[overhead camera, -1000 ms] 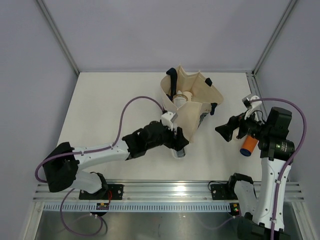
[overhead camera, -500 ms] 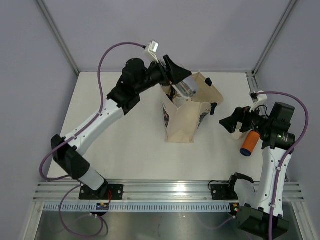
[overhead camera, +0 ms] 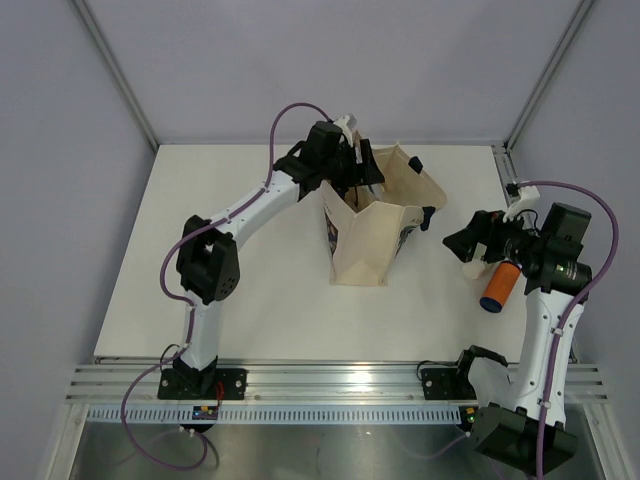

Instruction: Place the personal care products into the canvas bag

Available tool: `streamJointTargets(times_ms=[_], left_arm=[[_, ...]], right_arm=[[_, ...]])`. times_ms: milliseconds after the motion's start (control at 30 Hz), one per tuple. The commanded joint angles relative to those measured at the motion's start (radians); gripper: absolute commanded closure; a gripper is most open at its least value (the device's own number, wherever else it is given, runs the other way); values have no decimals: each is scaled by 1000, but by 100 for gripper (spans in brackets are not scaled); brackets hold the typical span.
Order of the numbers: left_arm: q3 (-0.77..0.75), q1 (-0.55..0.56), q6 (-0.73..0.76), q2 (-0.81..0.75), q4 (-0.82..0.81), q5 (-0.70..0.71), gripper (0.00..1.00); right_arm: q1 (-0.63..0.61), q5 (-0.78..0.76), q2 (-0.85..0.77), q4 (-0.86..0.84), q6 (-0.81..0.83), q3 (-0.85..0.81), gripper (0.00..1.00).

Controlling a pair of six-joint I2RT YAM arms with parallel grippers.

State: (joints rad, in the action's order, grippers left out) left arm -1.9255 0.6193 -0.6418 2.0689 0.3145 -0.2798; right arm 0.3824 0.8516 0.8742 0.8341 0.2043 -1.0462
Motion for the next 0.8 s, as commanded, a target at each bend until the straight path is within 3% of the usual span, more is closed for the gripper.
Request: streamJointTargets(times_ms=[0, 67, 133, 200, 300, 567, 767], left_arm=[[-32, 10, 69, -102, -75, 2, 81], [-13, 14, 88, -101, -52, 5, 52], [-6, 17, 114, -104, -20, 8, 37], [0, 17, 140, -112, 3, 22, 15], [-1, 17, 189, -133, 38, 42, 1], [14, 14, 306, -231, 89, 60, 1], [60, 14, 412, -329, 103, 68, 1]], right_arm=[[16, -54, 16, -41, -52, -15, 2], [23, -75, 34, -43, -60, -17, 2], [29, -104, 45, -43, -66, -29, 1], [32, -198, 75, -36, -106, -49, 0], [42, -337, 138, -17, -166, -87, 0], [44, -612, 285, -12, -292, -143, 0], [44, -713, 440, -29, -368, -170, 1]])
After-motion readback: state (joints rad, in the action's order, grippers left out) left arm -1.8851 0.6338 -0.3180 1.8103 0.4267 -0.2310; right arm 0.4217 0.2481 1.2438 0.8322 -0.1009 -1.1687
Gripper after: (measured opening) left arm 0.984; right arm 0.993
